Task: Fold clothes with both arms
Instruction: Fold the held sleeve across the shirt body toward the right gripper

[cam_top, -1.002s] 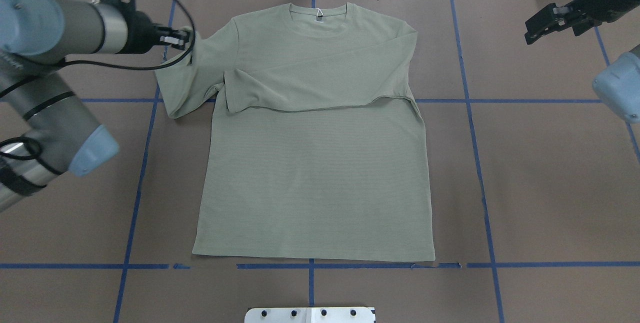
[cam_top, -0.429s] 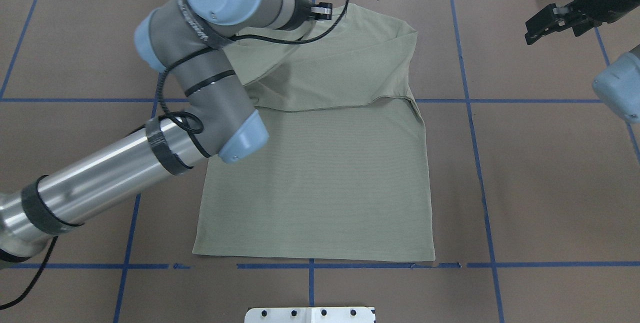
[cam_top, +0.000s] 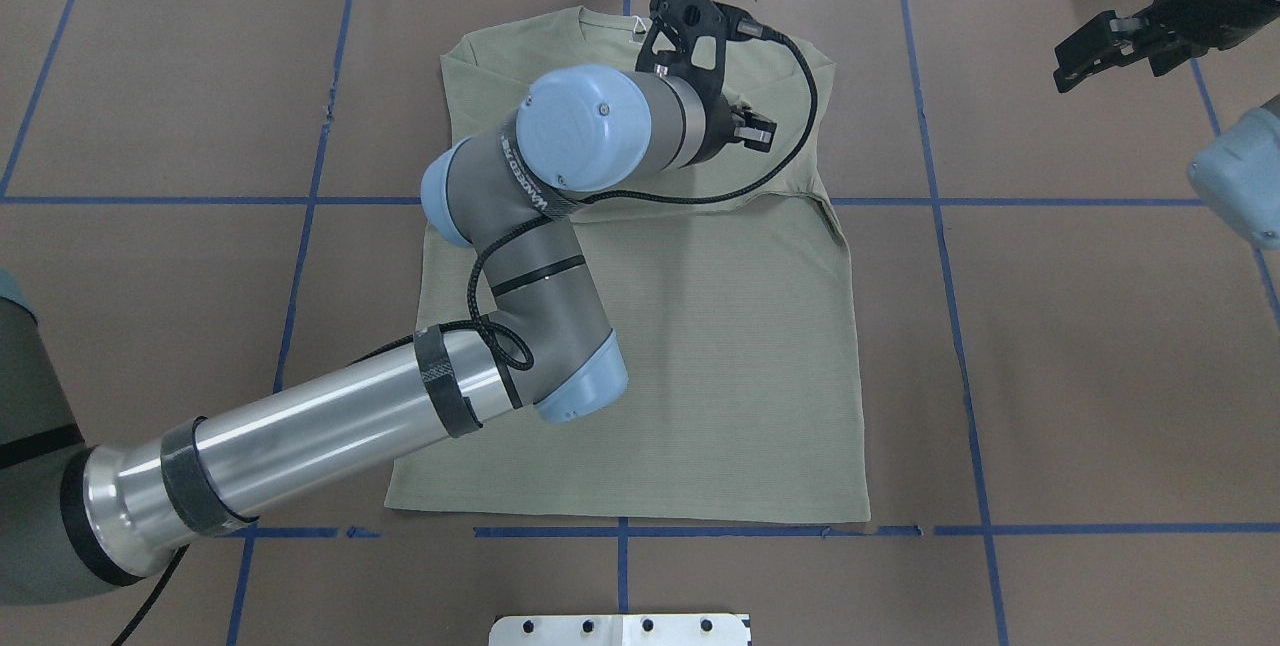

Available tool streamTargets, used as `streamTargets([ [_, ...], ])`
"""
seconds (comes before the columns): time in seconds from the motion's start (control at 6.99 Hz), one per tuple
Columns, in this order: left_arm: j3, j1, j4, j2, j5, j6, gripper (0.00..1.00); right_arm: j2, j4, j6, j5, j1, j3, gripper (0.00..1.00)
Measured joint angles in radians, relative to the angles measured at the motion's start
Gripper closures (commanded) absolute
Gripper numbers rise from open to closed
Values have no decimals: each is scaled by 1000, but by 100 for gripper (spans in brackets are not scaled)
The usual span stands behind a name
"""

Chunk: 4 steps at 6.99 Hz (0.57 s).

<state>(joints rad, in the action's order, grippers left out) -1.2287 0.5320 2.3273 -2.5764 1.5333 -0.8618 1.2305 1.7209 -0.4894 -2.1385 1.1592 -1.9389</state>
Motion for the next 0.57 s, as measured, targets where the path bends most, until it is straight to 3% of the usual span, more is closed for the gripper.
streamTargets([
  [0.43, 12, -48, 68, 14, -13, -19, 0, 1, -4, 0, 1, -1, 0, 0],
  [0.57, -16, -47, 25, 17, 8, -22, 0, -6, -6, 0, 1, -9, 0, 0],
])
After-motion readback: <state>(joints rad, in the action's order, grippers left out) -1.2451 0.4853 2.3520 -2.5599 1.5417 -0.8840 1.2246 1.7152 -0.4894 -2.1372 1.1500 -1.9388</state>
